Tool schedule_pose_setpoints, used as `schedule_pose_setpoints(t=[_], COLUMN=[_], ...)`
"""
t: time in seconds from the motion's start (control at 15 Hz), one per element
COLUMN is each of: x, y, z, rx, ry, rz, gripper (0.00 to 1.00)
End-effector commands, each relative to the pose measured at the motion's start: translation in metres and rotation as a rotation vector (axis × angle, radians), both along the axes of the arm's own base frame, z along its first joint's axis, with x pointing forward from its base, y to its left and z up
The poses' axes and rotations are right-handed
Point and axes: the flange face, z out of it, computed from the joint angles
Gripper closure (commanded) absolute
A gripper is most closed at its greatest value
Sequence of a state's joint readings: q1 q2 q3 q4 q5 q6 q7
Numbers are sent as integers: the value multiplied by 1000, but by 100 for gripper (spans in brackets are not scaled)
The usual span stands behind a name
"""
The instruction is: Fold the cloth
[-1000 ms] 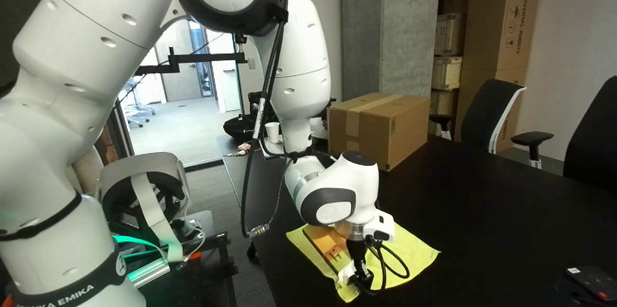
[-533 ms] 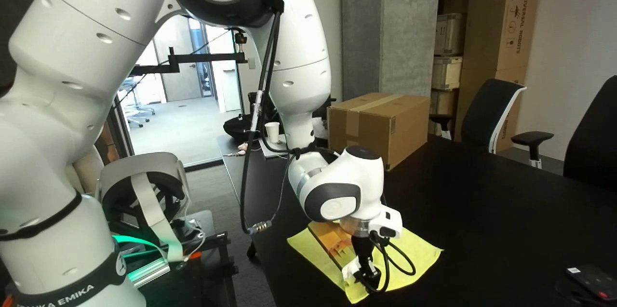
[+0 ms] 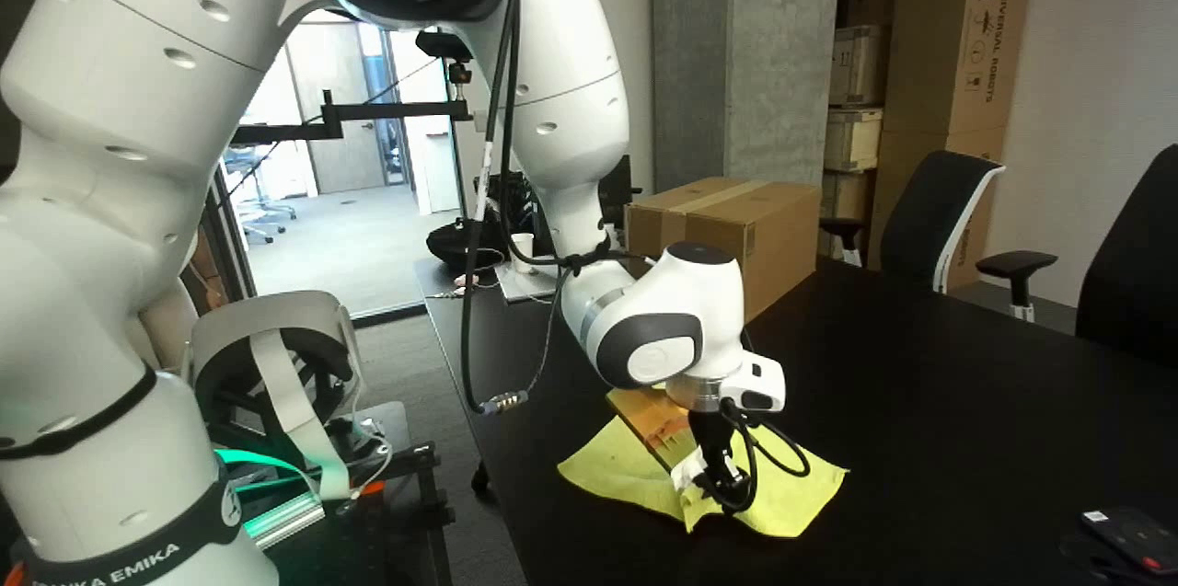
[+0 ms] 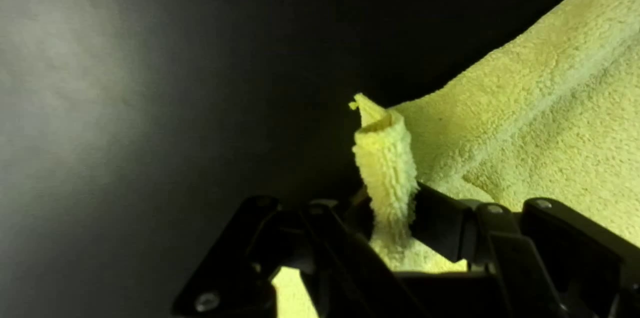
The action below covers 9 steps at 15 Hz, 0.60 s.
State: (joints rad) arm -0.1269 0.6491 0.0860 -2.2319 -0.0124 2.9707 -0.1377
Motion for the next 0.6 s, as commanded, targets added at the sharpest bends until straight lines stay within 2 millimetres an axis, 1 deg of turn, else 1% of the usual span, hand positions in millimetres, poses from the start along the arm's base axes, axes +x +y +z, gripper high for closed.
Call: schedule_pose_setpoints(t=[0.0,0.27,0.4,0.53], x=[11,9,14,24], y=[6,11,13,18], z=[23,45,56,66], rx=[17,15,13,13], ry=[-39,-87,-114,-147], rz=[-19,-4,-6,-4], gripper=[97,97,97,97])
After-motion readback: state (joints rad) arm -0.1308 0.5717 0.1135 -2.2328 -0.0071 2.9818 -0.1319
